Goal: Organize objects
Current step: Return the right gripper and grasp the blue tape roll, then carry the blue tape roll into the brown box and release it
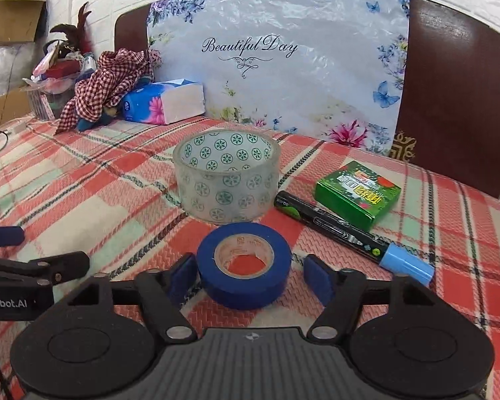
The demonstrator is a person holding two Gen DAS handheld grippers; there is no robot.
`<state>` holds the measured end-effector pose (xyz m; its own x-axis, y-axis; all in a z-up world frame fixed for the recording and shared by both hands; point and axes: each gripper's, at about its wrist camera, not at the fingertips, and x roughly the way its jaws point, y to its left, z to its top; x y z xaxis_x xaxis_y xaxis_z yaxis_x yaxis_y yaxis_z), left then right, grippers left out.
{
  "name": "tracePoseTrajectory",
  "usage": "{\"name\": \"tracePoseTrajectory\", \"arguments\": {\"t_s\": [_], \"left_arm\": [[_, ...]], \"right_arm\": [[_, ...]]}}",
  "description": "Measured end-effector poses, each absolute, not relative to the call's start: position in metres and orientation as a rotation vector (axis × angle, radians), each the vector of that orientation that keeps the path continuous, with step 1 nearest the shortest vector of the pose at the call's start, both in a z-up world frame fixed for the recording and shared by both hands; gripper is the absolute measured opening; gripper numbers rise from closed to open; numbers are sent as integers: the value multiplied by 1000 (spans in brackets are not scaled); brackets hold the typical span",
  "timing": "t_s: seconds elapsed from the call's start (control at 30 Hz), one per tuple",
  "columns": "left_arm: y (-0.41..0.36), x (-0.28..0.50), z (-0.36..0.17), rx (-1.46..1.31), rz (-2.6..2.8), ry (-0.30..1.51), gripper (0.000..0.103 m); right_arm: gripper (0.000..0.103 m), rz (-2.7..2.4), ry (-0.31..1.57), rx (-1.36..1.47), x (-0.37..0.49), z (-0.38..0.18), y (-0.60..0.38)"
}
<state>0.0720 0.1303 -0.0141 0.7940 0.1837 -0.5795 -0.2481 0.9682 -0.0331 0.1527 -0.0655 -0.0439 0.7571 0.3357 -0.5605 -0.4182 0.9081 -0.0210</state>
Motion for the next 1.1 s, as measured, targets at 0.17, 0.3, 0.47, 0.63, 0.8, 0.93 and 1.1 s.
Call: {"name": "tracePoseTrajectory", "arguments": {"t_s": [0.17, 0.3, 0.47, 0.63, 0.8, 0.93, 1.1], "left_arm": [[132, 73, -17, -107, 233, 612, 103], [131, 73, -17, -103, 233, 613, 103], [126, 74, -15, -68, 244, 627, 103], [68, 67, 6, -70, 7, 690, 86], [-64, 40, 40, 54, -508, 705, 86], [-141, 31, 45, 120, -716, 833, 74], [-183, 42, 26, 165, -716, 987, 50]], "right_arm": [[56, 373, 582, -148, 126, -44, -81], [56, 302, 596, -133, 82, -43, -124], [56, 110, 623, -67, 9, -39, -204], [59, -103, 613, 34, -41, -37, -265], [64, -94, 612, 28, -45, -40, -266], [66, -65, 603, 11, -46, -40, -265], [67, -44, 589, 26, -50, -42, -270]]}}
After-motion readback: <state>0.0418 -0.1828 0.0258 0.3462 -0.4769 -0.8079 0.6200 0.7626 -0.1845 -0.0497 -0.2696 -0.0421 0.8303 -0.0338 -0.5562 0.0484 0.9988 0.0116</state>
